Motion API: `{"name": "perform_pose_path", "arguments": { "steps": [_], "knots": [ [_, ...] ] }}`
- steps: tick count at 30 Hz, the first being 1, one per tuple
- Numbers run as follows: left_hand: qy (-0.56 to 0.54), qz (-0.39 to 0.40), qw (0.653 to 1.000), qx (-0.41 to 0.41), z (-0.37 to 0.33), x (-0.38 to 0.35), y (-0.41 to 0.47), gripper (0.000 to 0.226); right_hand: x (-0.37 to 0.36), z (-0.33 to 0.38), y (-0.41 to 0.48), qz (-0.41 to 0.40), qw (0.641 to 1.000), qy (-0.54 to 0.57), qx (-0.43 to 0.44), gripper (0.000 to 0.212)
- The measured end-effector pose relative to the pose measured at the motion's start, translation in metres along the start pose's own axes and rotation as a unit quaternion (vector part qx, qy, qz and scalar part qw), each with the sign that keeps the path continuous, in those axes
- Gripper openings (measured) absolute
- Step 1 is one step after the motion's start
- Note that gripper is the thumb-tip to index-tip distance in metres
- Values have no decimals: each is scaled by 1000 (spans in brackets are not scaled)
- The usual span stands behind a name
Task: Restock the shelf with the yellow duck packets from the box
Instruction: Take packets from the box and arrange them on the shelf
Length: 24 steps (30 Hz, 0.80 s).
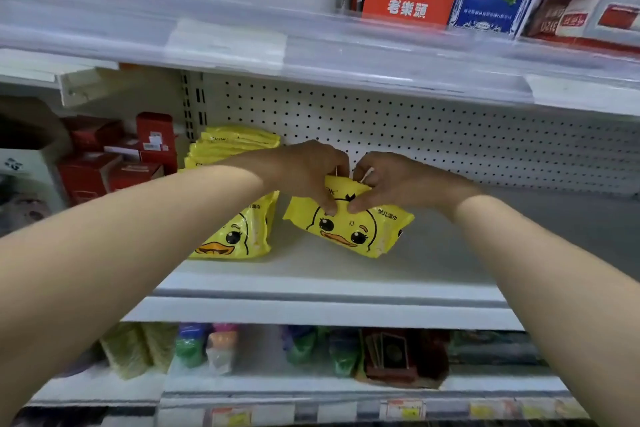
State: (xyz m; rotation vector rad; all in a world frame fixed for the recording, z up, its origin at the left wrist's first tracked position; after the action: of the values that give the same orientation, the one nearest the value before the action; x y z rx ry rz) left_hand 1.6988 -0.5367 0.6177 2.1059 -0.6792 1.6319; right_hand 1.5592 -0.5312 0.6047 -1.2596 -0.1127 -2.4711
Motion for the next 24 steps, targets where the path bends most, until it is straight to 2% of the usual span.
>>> {"name": "perform_pose_path", "arguments": {
  "steps": [4,7,11,17,21,24],
  "knots": [
    [-14,-23,999,30,11,-1,30,37,16,-26,13,-34,995,94,26,54],
    [3,-34,998,61,29,3,44,42,29,-49,24,-52,983,170,37,47],
    [-6,-47,994,95,55,11,60,45,35,-77,46,-72,982,173,36,34],
    [9,-60,990,130,85,16,89,43,37,-87,92,-149,965,212,44,25],
    [45,-91,982,162,103,20,107,54,35,-93,120,-177,949,257,40,22],
    [75,-101,975,183,116,17,118,58,31,-94,140,-186,949,251,35,17]
  ]
}}
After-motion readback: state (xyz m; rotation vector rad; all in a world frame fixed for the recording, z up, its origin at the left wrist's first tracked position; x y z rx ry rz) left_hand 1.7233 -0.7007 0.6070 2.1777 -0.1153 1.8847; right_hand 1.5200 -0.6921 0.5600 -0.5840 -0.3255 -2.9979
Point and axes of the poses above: each hand's wrist, its own y-axis towards the middle knuckle, its own x-axis out of the back of the hand, z = x × y, the point moved 6 cm from there along y, towards the middle knuckle
